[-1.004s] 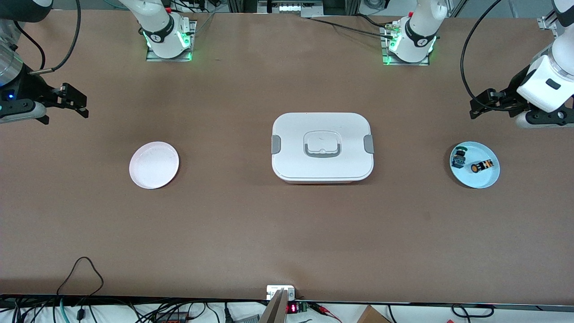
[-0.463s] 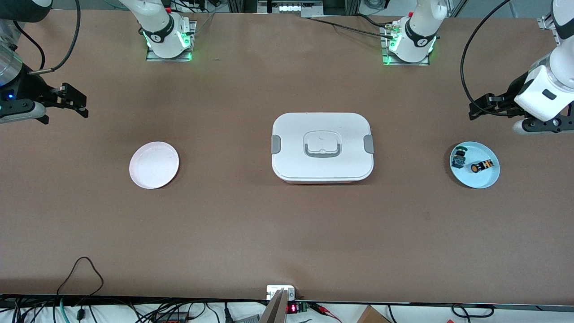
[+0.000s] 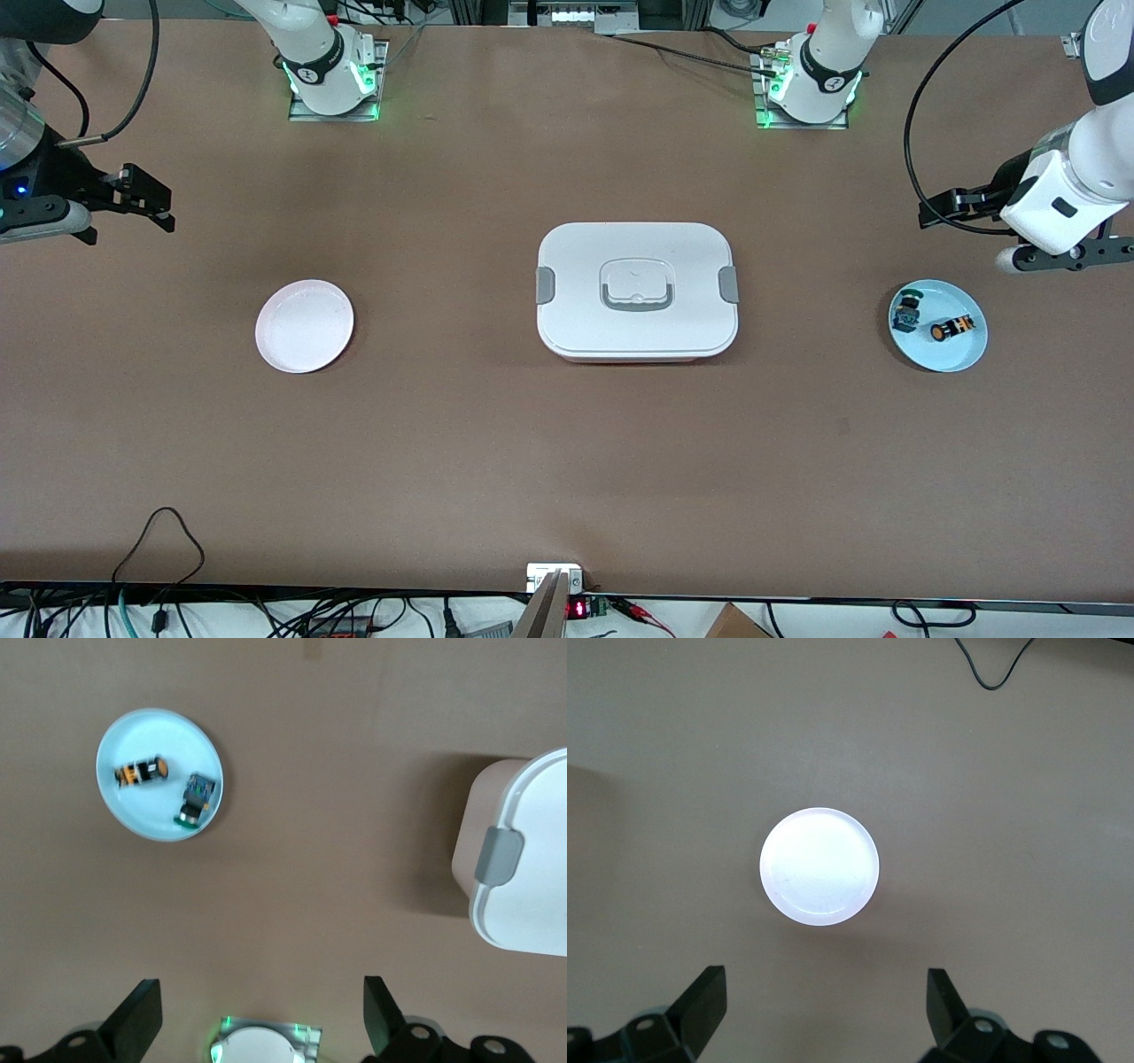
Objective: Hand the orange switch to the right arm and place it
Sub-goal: 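Move the left gripper down over the orange switch on the blue plate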
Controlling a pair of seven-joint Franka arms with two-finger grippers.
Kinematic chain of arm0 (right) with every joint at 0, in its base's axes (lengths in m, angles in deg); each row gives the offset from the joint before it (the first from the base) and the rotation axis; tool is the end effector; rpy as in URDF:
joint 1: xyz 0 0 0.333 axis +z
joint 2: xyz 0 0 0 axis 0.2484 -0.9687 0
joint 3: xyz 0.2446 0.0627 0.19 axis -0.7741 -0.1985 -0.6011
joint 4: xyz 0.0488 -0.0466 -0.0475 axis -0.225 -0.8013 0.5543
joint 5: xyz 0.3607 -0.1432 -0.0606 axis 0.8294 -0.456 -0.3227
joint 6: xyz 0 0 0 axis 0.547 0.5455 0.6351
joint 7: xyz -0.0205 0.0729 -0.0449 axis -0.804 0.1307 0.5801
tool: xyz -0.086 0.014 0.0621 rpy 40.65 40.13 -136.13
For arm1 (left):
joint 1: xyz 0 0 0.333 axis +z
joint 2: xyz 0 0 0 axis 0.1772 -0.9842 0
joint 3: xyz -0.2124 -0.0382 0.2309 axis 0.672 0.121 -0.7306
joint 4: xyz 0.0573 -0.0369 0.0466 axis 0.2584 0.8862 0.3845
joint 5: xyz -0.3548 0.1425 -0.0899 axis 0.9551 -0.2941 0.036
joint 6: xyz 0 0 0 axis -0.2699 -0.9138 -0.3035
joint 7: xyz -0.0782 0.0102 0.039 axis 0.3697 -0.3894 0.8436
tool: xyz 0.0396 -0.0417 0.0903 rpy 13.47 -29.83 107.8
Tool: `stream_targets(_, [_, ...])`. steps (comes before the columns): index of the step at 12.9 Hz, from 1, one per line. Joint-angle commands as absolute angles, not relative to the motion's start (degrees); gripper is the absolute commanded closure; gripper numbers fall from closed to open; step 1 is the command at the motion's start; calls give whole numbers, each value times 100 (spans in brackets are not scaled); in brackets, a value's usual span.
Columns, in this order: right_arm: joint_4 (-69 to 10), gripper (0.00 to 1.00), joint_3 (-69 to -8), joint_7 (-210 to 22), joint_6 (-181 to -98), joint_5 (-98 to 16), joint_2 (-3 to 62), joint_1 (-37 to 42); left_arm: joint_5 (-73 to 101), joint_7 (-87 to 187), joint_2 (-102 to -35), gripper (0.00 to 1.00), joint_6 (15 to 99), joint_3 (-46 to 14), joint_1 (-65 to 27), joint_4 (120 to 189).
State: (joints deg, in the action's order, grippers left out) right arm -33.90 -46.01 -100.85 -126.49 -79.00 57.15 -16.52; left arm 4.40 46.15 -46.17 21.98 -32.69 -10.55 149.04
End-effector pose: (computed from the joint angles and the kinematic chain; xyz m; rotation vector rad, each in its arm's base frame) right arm 0.5465 -0.0014 0.5754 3.0964 0.3273 0.0954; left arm 0.5470 -0.0167 0.5485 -3.0686 -0.2266 0.4143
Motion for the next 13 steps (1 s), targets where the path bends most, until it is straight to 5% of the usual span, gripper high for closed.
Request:
stream_targets(1, [-3299, 0, -4629, -10079, -12550, -7913, 5683, -1693, 136, 4404, -4720, 0, 1836, -3259, -986, 14718])
stream_targets(6, [-3299, 0, -4629, -10079, -12550, -7913, 5683, -1684, 99, 4562, -5868, 0, 1816, -3260, 181, 14745])
stream_targets(13, [-3299, 0, -4629, -10088, -12550, -7904, 5674, -1702, 91, 5344, -6618, 0, 4810, -3260, 772, 15693])
